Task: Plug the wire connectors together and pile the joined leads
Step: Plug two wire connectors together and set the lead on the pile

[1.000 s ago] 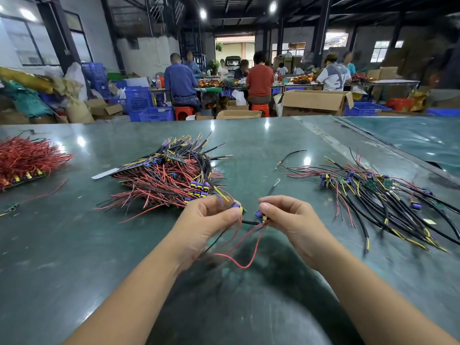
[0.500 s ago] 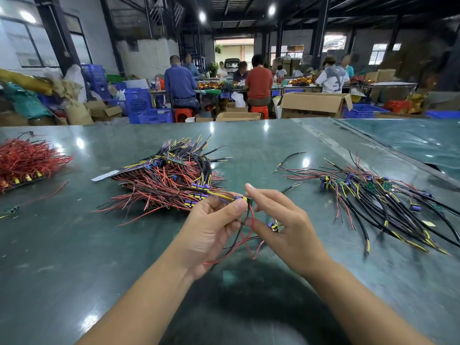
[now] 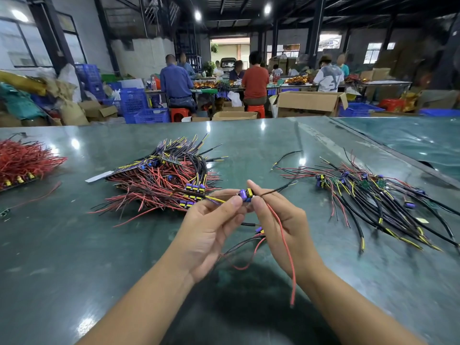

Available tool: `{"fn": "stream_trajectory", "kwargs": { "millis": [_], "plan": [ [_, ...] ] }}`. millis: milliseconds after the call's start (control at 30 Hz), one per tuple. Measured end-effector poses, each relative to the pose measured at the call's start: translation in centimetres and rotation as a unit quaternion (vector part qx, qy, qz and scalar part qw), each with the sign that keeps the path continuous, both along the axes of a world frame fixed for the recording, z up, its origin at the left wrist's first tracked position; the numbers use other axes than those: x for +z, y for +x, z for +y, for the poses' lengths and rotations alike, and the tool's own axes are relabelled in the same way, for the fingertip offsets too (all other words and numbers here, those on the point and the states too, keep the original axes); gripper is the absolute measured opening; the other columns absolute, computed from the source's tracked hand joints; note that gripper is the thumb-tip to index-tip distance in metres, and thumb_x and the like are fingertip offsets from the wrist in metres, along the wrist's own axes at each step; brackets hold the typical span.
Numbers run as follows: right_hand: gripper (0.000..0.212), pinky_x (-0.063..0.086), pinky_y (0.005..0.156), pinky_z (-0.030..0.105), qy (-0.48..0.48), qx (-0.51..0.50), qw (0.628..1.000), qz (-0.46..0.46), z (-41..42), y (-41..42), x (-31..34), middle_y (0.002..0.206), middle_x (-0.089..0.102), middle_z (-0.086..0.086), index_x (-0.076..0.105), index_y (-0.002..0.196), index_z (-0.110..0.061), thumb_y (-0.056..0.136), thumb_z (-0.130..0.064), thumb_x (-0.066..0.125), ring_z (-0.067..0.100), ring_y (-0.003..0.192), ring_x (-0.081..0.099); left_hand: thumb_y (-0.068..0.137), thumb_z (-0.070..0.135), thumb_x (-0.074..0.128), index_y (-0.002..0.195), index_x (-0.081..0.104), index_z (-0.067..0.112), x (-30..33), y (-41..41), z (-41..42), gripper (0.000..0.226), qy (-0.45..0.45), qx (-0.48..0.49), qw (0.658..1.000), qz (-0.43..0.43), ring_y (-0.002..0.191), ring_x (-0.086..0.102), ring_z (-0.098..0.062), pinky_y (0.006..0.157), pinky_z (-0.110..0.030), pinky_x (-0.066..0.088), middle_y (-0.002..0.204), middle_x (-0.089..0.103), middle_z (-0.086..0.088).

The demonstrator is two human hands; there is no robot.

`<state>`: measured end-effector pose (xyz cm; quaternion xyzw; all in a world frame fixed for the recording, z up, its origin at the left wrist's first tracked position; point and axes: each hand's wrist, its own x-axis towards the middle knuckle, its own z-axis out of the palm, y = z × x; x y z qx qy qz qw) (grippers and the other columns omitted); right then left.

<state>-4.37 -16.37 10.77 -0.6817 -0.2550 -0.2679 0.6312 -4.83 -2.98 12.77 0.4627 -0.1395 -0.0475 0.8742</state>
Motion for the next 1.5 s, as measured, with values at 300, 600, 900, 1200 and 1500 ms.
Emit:
{"fn": "stream_trajectory", "kwargs": {
  "millis": [300, 600, 900, 1200, 1500],
  "plan": [
    [0.035, 0.052, 0.073, 0.024, 0.202, 0.163, 0.929, 0.262, 1.0, 0.1, 0.0, 0.095, 0.073, 0.002, 0.073, 0.099, -0.02, 0.092, -0.039, 0.045, 0.013, 0.087, 0.067, 0.067, 0.01, 0.078, 0.077, 0.076, 0.02, -1.5, 0.2, -1.7, 0.013, 0.051, 0.198, 0.976, -0.079, 0.074, 0.068, -0.014, 0.07, -0.021, 0.052, 0.079, 0.074, -0.004],
    [0.024, 0.05, 0.067, 0.018, 0.271, 0.175, 0.884, 0.338, 0.9, -0.1, -0.1, 0.089, 0.074, 0.001, 0.077, 0.077, -0.021, 0.079, -0.037, 0.06, 0.009, 0.081, 0.069, 0.065, 0.012, 0.073, 0.074, 0.073, 0.015, -2.3, -0.1, -2.3, 0.009, 0.018, 0.204, 0.978, -0.036, 0.079, 0.067, -0.017, 0.073, -0.023, 0.053, 0.081, 0.072, -0.01],
    [0.017, 0.047, 0.073, 0.02, 0.31, 0.148, 0.869, 0.355, 0.6, 0.1, -0.2, 0.079, 0.074, 0.0, 0.069, 0.091, -0.014, 0.092, -0.009, 0.053, 0.006, 0.071, 0.067, 0.064, 0.002, 0.064, 0.079, 0.062, 0.002, -2.0, 0.2, -2.1, 0.015, -0.075, 0.111, 0.987, 0.092, 0.067, 0.069, -0.012, 0.064, -0.019, 0.056, 0.07, 0.071, -0.009],
    [0.022, 0.041, 0.066, 0.021, 0.259, 0.1, 0.878, 0.39, 0.3, 0.3, 0.2, 0.075, 0.071, -0.006, 0.069, 0.09, -0.016, 0.094, -0.008, 0.048, 0.003, 0.065, 0.061, 0.068, 0.005, 0.067, 0.085, 0.068, 0.005, -2.3, 0.5, -2.1, 0.017, -0.033, 0.154, 0.984, 0.088, 0.063, 0.067, -0.009, 0.06, -0.016, 0.054, 0.074, 0.072, -0.006],
    [0.031, 0.052, 0.064, 0.017, 0.357, 0.153, 0.853, 0.348, -1.1, 0.9, 0.8, 0.072, 0.063, 0.002, 0.068, 0.098, -0.005, 0.088, 0.01, 0.043, 0.009, 0.062, 0.06, 0.079, -0.001, 0.062, 0.086, 0.067, 0.001, -2.0, 0.6, -1.8, 0.009, -0.079, 0.153, 0.977, 0.126, 0.064, 0.068, -0.009, 0.061, -0.016, 0.055, 0.075, 0.072, -0.006]
  ]
}}
